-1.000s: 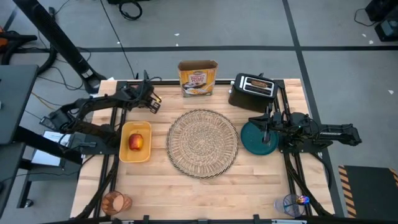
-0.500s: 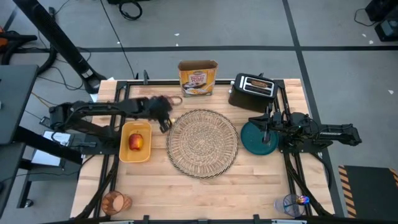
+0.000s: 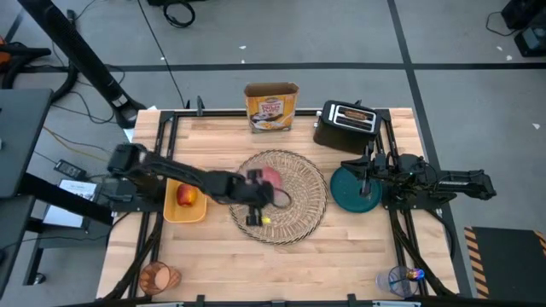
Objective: Arrange a breakfast setting
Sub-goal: Put the red bowl on the brown table mat
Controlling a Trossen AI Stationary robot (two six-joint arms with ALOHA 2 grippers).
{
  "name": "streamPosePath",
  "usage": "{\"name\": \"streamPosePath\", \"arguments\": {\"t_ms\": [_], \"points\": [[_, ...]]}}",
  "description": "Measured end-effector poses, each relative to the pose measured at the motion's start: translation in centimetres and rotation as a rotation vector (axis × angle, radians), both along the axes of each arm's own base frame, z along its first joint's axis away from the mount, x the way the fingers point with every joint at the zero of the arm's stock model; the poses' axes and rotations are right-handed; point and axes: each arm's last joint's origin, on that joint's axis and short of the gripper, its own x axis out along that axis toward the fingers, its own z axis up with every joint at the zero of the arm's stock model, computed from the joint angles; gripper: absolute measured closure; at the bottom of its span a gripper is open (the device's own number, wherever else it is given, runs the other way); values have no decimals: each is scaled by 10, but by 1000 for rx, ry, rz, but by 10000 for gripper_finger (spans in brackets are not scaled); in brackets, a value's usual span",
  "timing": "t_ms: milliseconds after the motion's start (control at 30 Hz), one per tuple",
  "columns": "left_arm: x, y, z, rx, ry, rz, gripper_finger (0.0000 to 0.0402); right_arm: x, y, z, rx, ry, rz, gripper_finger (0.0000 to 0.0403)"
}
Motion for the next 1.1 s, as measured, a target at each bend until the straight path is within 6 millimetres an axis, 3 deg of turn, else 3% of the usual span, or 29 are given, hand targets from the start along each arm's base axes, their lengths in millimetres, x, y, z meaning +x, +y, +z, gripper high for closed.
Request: {"name": "streamPosePath", "arguments": {"t_ms": [167,433,800,1100], "points": [[26,-7,-14,43,43,-59,380,0,0,0,0,0,0,373],[36,-7,-41,48,129,-65,380,0,0,0,0,0,0,373],[37,-8,-38,45,105,-66,340,0,0,0,0,0,0,373],[36,-10,-39,41,116,-81,335,0,0,0,0,0,0,373]]}}
